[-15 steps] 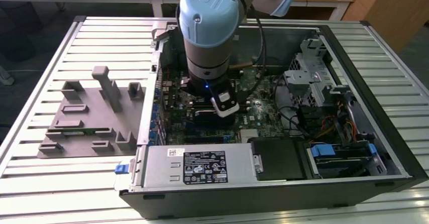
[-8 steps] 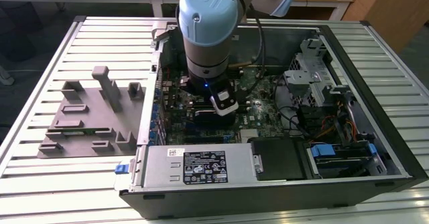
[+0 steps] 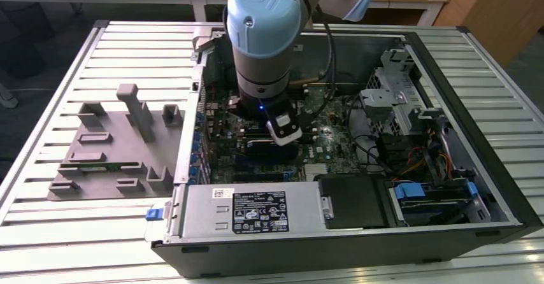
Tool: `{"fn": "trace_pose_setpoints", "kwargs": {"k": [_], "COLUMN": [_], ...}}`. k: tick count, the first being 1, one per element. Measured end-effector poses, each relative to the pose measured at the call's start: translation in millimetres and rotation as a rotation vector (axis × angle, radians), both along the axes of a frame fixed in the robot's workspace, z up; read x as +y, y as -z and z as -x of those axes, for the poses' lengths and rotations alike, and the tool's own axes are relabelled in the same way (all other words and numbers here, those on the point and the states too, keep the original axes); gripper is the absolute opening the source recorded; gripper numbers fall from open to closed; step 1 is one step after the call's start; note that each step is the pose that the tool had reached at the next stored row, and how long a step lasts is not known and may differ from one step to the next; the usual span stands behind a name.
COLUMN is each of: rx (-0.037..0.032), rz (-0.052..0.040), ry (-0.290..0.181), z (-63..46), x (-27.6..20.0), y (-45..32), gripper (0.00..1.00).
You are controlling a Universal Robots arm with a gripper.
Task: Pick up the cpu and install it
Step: 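Install the second cpu locking lever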
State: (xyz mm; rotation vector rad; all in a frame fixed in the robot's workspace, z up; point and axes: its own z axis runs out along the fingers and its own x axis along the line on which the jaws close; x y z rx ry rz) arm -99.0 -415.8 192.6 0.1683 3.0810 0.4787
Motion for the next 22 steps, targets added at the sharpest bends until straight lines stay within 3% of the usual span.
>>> {"fn": "trace_pose_setpoints", "kwargs": {"k": [13,22], "rx": [0.0000,-0.0004], "rz": [0.0000,-0.0004], "ry": [0.000,0.000], "z": [0.5,0.7], "x": [1.2,1.5], "y": [4.2,1.4], "gripper": [0.11,0.11]}}
